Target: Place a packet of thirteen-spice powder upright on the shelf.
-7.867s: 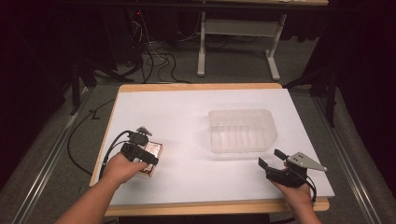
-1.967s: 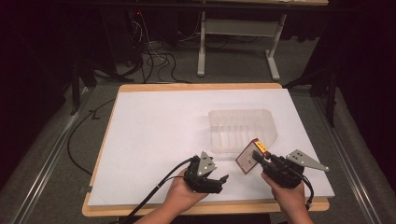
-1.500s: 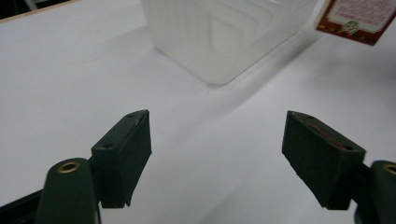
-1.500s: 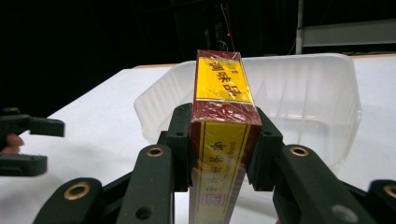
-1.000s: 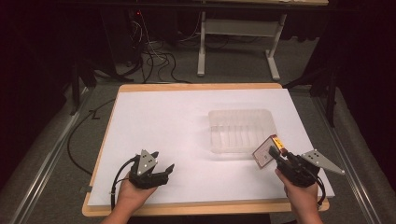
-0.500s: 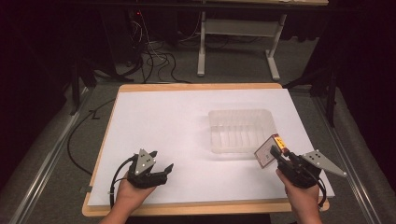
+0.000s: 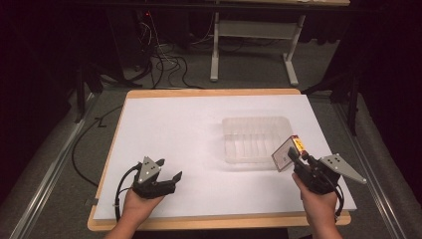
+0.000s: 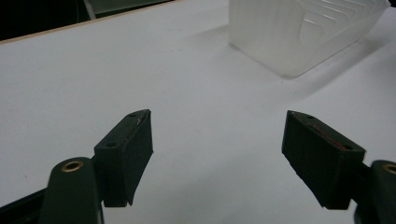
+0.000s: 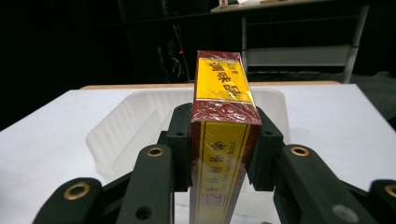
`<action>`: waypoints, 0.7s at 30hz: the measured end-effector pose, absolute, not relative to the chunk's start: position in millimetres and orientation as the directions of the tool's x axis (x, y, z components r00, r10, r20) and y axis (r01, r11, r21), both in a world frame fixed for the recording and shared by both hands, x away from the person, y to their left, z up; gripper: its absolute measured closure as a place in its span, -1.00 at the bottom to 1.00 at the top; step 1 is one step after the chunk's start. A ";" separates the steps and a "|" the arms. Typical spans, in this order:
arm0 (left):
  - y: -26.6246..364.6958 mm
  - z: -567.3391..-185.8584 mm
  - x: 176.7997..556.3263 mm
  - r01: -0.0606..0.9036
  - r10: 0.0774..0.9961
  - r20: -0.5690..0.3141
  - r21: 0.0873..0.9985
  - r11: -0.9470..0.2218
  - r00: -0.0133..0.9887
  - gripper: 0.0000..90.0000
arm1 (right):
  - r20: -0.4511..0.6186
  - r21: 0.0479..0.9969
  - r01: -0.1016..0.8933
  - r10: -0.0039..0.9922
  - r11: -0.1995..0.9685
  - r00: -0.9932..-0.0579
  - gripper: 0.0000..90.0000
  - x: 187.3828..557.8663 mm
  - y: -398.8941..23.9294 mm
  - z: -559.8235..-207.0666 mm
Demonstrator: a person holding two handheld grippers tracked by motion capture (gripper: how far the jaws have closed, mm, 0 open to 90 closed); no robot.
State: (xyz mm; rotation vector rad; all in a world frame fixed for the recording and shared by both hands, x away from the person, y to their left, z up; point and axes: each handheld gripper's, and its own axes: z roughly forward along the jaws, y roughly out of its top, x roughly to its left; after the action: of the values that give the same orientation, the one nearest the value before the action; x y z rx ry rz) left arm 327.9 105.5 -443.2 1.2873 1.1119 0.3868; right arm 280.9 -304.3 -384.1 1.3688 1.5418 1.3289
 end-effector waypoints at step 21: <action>106.5 -437.8 324.9 0.332 0.749 -0.457 0.885 0.328 0.479 -0.43 | 0.076 0.963 0.267 0.983 -0.029 -0.168 0.51 325.6 -282.0 -359.5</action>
State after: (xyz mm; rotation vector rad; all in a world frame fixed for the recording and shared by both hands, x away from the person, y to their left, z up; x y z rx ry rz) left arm 324.9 106.5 -437.8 1.2634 1.0998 0.3618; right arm 325.6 -282.0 -359.5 1.3574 1.5158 1.2440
